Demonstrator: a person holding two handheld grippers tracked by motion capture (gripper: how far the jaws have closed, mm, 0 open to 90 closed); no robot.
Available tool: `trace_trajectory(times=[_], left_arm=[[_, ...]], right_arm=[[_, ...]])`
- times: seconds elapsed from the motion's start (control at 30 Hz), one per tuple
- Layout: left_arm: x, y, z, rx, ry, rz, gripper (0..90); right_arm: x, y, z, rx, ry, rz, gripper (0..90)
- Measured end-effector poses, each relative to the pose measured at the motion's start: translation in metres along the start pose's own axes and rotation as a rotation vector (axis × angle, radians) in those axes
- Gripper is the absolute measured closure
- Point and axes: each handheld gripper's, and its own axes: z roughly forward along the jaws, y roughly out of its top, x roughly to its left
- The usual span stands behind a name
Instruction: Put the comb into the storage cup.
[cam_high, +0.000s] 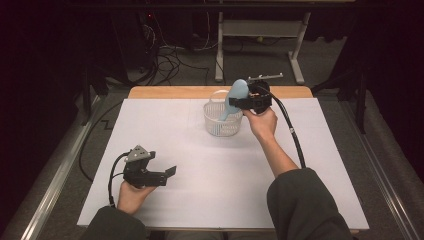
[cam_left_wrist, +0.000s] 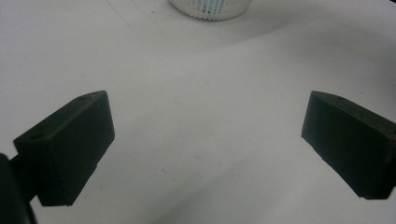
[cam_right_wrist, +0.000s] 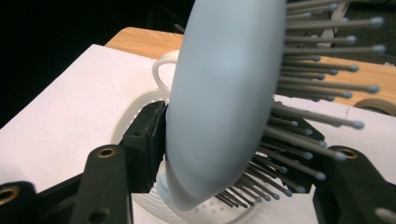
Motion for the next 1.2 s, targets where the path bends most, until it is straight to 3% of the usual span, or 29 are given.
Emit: trace_trajectory(times=[0.87,1.2], left_arm=[[0.001,0.000,0.000,-0.007,0.009,0.000,1.6],[0.001,0.000,0.000,-0.004,0.007,0.001,1.6]], right_arm=[[-0.011,-0.002,-0.001,0.049,-0.029,-0.001,36.2],[-0.016,-0.003,-0.002,0.060,-0.016,0.012,32.4]])
